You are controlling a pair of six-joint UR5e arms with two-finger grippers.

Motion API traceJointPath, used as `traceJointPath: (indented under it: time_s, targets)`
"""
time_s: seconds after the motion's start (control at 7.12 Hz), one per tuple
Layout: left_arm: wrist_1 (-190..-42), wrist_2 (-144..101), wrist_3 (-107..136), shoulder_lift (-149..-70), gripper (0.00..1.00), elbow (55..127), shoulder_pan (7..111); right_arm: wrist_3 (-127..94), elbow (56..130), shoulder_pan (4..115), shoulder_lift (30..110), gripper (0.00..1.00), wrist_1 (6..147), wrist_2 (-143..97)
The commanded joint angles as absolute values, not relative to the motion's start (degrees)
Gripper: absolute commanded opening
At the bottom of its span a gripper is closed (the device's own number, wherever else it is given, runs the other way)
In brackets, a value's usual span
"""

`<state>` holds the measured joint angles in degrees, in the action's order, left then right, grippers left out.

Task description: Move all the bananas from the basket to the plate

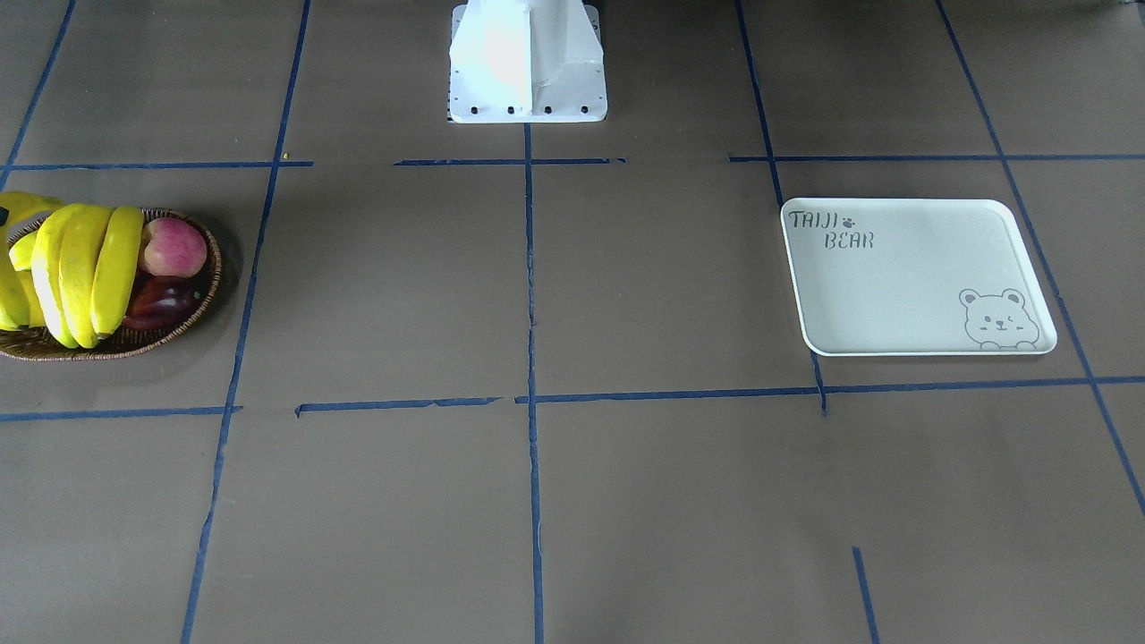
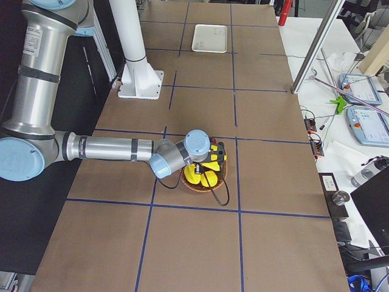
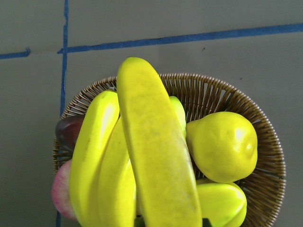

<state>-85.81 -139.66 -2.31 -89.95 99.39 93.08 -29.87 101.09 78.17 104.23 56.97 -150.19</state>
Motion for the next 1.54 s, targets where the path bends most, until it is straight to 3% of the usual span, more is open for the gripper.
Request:
traceJointPath:
  time_s: [0.0,0.42,0.7,1.12,1.4]
  targets:
    - [-85.8,-139.7,-2.3,-89.9,1.00,99.4,93.1,-29.5,104.7,83.6,104.9,0.00,56.7,-150.7]
    - [-85.9,-140.8,-2.2,-90.2,1.00,99.9,93.1,-30.7,107.0,81.9,97.3,0.00,57.4,-151.4]
    - [-90.4,-145.6,8.3,-92.5,1.00,99.9,89.5,-49.2,106.8,72.0,84.2,0.00,57.3,-147.9]
    - [-114.0,-145.5,43.0,-97.2,1.00,99.0,76.7,-63.6,107.1,54.0,73.0,0.00,57.4,-127.3]
    - [-125.8,-144.9,64.9,-102.0,0.99,99.1,68.0,-66.1,109.8,45.3,72.0,0.00,57.7,-115.6]
